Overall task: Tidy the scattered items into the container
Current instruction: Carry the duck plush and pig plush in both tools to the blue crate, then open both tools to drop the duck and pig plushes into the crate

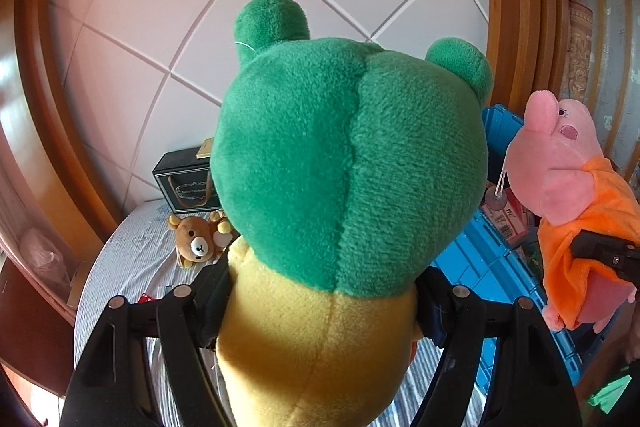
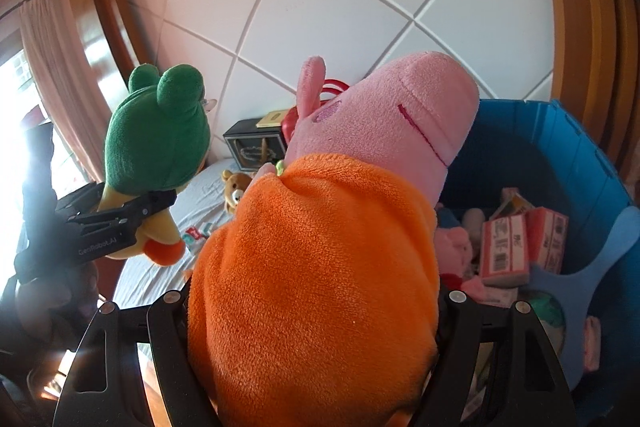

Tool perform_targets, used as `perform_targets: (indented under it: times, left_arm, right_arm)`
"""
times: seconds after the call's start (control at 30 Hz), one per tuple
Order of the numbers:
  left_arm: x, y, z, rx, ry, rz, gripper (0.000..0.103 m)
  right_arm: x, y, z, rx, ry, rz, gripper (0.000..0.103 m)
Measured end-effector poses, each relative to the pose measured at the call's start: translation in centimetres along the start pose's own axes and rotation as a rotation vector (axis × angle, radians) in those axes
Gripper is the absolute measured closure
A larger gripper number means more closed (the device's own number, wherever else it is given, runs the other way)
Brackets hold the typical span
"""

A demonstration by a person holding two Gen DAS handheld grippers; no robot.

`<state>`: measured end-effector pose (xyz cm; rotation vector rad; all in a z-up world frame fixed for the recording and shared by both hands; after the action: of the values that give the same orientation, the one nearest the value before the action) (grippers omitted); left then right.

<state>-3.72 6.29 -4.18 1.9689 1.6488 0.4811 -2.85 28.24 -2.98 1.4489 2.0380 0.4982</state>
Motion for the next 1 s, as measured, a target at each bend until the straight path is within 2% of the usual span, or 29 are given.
perform_targets:
  times: [0.43, 1.0]
  left_arm:
    - [11.1, -2.3, -3.8, 0.007, -0.128, 0.122, 0.028]
    - [20.3, -7.2, -10.2, 0.023, -0.277, 0.226, 0.028]
  right_arm:
    - [8.9, 3.5, 0.6, 0.028, -0.087, 0.091, 0.025]
    - [16.1, 4.7, 2.4, 0.007, -0.189, 0.166, 0.025]
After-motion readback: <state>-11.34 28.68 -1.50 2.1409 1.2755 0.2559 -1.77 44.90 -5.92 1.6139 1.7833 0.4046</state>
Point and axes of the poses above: each gripper's, at about its wrist camera, not at the fingertips, and y roughly against the way its jaws point, x to its right, z to its underside, the point moved 4 cm from there along -y, roughly the way its jaws point, and after that the axes turned 1 degree about x, right-handed, at the moved point
